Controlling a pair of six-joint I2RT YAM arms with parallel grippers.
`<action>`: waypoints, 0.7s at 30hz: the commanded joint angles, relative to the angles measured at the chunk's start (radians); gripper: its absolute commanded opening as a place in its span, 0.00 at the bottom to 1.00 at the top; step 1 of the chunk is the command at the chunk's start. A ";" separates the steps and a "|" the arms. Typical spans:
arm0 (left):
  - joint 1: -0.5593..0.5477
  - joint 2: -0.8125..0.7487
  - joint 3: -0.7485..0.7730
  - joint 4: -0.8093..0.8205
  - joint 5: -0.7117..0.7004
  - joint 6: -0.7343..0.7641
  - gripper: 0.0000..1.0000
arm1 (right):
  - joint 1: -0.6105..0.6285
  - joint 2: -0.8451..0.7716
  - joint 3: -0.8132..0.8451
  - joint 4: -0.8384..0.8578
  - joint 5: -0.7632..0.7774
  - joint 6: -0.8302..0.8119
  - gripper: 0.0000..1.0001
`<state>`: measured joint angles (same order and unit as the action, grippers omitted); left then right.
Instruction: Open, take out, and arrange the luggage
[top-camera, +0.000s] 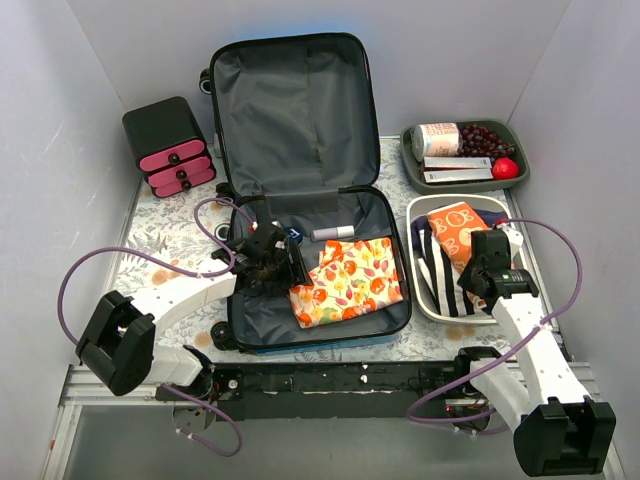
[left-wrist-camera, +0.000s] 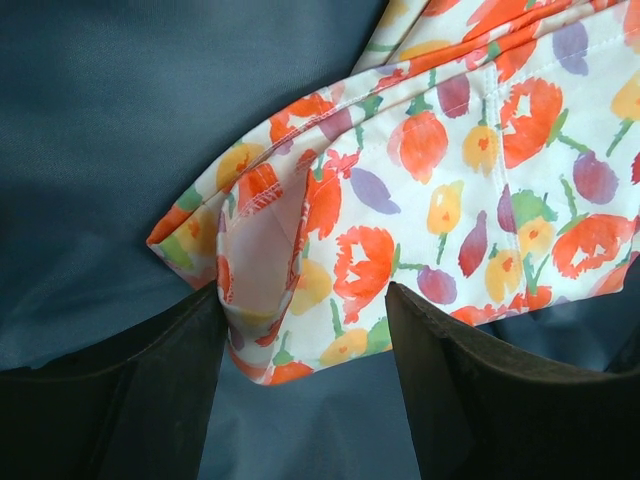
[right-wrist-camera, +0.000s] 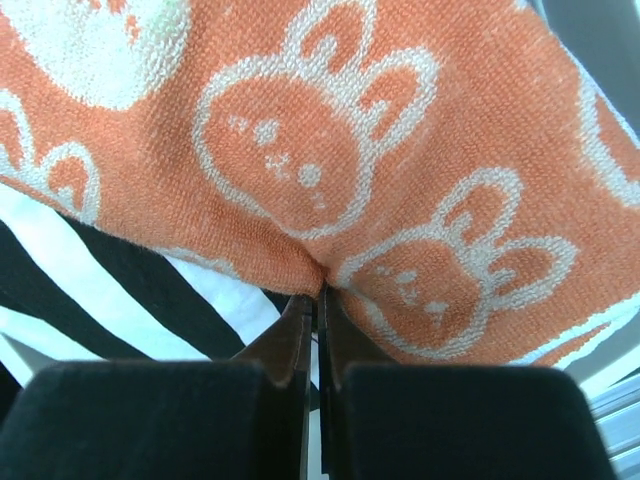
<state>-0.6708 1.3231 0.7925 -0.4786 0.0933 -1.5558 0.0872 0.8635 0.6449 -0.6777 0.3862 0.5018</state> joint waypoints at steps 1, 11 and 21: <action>-0.004 -0.001 0.042 0.006 -0.003 0.013 0.62 | -0.001 -0.018 0.050 -0.009 -0.065 0.018 0.01; -0.004 0.001 0.028 0.014 -0.018 -0.006 0.62 | -0.001 -0.030 0.090 -0.114 -0.365 0.170 0.01; -0.004 -0.004 0.010 0.018 -0.017 -0.007 0.63 | -0.001 -0.064 0.103 -0.051 -0.316 0.160 0.47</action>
<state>-0.6708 1.3373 0.8024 -0.4702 0.0921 -1.5600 0.0853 0.8330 0.6746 -0.7376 0.0273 0.6975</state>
